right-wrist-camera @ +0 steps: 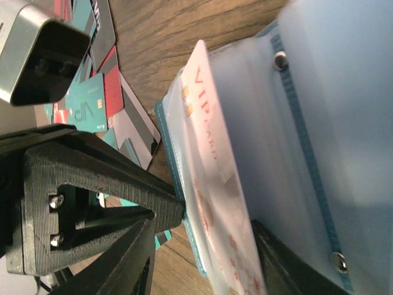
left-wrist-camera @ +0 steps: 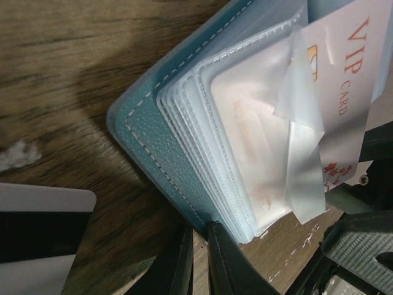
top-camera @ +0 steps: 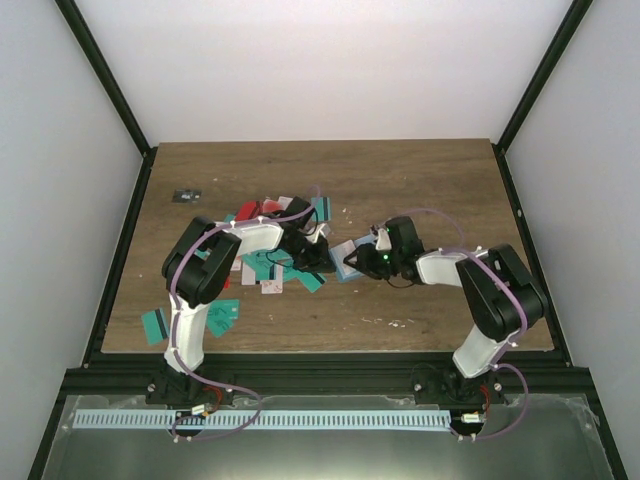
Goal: Put the credit cards into the card holder
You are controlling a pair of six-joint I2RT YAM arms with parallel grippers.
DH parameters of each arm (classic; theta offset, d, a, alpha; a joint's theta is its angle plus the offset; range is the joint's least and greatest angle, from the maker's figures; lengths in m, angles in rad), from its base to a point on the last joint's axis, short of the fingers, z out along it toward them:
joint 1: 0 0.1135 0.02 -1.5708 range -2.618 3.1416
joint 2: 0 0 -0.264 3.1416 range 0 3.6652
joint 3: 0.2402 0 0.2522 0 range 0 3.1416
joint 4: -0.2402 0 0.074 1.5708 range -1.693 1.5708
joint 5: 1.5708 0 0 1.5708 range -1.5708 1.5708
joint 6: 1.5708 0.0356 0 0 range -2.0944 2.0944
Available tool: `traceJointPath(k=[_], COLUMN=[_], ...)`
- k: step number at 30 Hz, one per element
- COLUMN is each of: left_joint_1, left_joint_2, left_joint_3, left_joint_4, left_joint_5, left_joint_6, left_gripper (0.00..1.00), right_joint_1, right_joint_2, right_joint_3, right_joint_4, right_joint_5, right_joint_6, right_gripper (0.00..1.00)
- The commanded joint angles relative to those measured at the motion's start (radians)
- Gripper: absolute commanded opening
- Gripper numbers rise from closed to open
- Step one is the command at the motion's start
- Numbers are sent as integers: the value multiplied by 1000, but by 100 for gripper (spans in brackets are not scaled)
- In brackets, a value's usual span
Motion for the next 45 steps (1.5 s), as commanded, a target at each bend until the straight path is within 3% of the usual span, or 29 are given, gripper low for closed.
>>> traceJointPath(k=[1, 12, 18, 26, 30, 38, 45], left_joint_1=[-4, -4, -4, -4, -4, -4, -3], left_joint_2=[9, 1, 5, 5, 5, 5, 6], left_joint_3=[-28, -27, -23, -26, -25, -26, -21], left_joint_4=[7, 18, 25, 33, 33, 27, 14], left_joint_5=[-72, -84, -87, -95, -95, -97, -97], left_joint_6=[-16, -27, -35, -40, -38, -27, -14], left_gripper=[11, 10, 10, 10, 10, 10, 10], right_joint_1=[11, 12, 15, 16, 16, 16, 15], right_joint_2=[-28, -11, 25, 21, 45, 57, 159], right_joint_3=[65, 192, 252, 368, 412, 494, 568], right_joint_4=[-189, -380, -452, -665, -723, -791, -797], right_joint_5=[37, 45, -41, 92, 65, 104, 116], right_joint_6=[-85, -209, -256, -361, -416, -466, -517], right_gripper=[45, 67, 70, 77, 91, 90, 89])
